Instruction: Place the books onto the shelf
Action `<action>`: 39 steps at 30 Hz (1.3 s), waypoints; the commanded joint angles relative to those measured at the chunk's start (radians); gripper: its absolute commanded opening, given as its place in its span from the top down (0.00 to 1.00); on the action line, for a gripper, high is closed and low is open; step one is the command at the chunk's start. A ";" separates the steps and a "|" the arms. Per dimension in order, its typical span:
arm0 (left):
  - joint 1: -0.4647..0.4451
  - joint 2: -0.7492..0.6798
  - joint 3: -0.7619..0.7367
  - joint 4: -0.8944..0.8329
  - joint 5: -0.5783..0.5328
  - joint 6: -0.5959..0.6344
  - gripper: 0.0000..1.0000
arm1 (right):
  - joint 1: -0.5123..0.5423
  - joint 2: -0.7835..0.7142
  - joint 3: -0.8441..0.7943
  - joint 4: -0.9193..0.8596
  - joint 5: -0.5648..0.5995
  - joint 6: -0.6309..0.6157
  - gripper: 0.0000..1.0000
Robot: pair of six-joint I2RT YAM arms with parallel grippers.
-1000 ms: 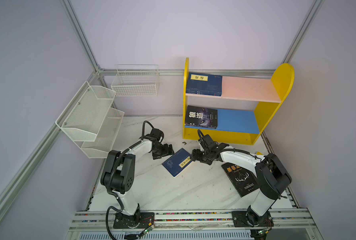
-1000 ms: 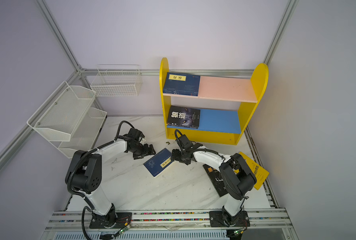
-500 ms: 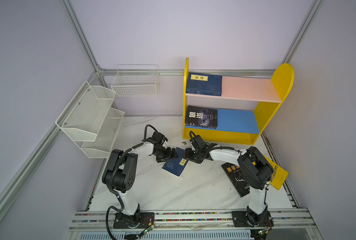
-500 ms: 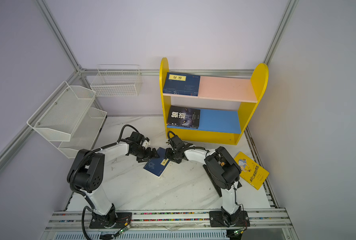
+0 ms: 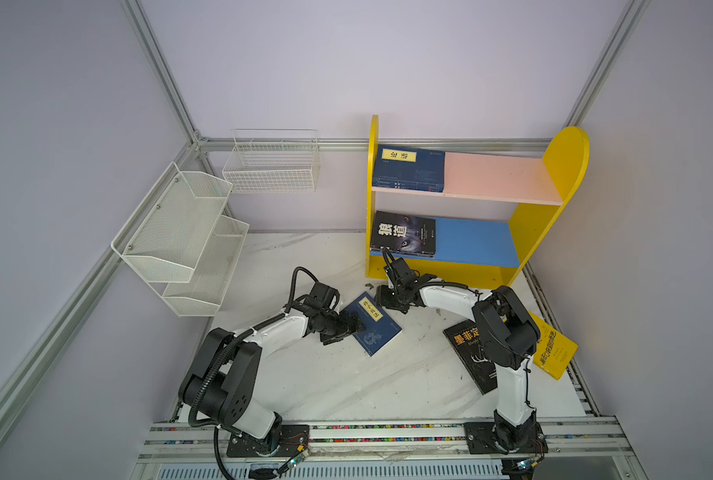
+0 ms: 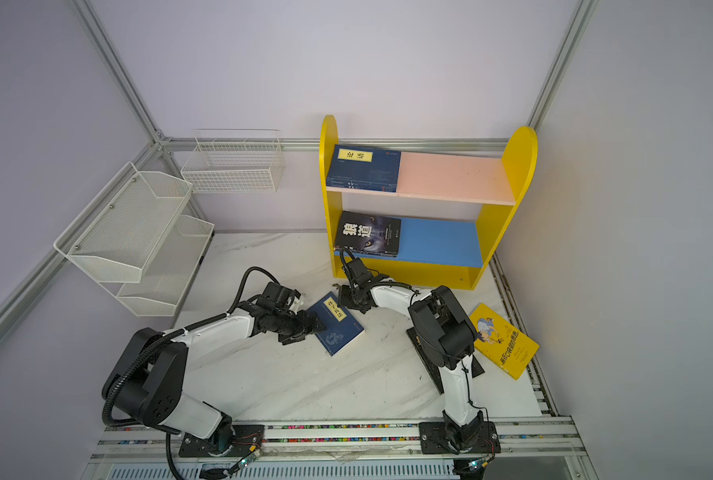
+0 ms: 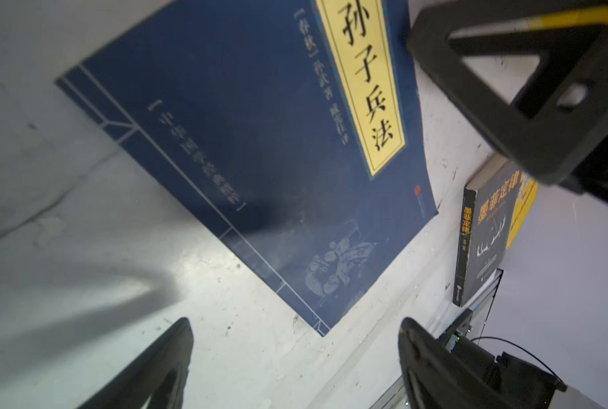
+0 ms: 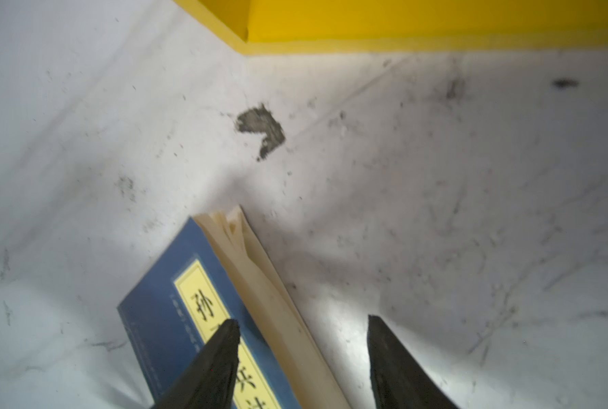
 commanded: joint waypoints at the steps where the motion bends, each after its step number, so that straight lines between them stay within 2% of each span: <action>1: 0.003 -0.018 -0.039 0.092 -0.093 -0.157 0.13 | 0.017 -0.044 -0.034 0.006 0.010 -0.101 0.44; 5: 0.003 -0.014 -0.082 0.156 -0.128 -0.275 0.14 | 0.055 -0.022 -0.036 0.004 0.035 -0.173 0.50; 10: 0.001 0.049 -0.162 0.366 -0.094 -0.427 0.13 | 0.090 0.047 -0.022 -0.034 0.086 -0.225 0.68; 13: -0.003 0.124 -0.179 0.453 -0.111 -0.457 0.13 | 0.097 0.078 -0.042 -0.024 0.071 -0.243 0.71; 16: -0.003 0.167 -0.211 0.669 -0.085 -0.527 0.15 | 0.110 0.107 -0.070 0.005 0.031 -0.280 0.72; 21: -0.005 0.121 -0.261 0.975 -0.088 -0.604 0.16 | 0.126 0.151 -0.102 0.059 -0.020 -0.315 0.73; 25: -0.005 0.081 -0.278 1.130 -0.087 -0.651 0.19 | 0.126 0.175 -0.097 0.082 -0.047 -0.314 0.74; 28: -0.003 0.059 -0.268 1.090 -0.103 -0.649 0.25 | 0.127 0.179 -0.088 0.081 -0.053 -0.314 0.74; 32: -0.004 0.021 -0.241 0.886 -0.138 -0.592 0.37 | 0.126 0.168 -0.096 0.083 -0.047 -0.311 0.74; 35: -0.005 0.012 -0.247 0.867 -0.133 -0.587 0.46 | 0.126 0.154 -0.095 0.077 -0.054 -0.308 0.74; 39: -0.005 0.011 -0.243 0.851 -0.136 -0.578 0.66 | 0.123 0.127 -0.078 0.077 -0.089 -0.301 0.74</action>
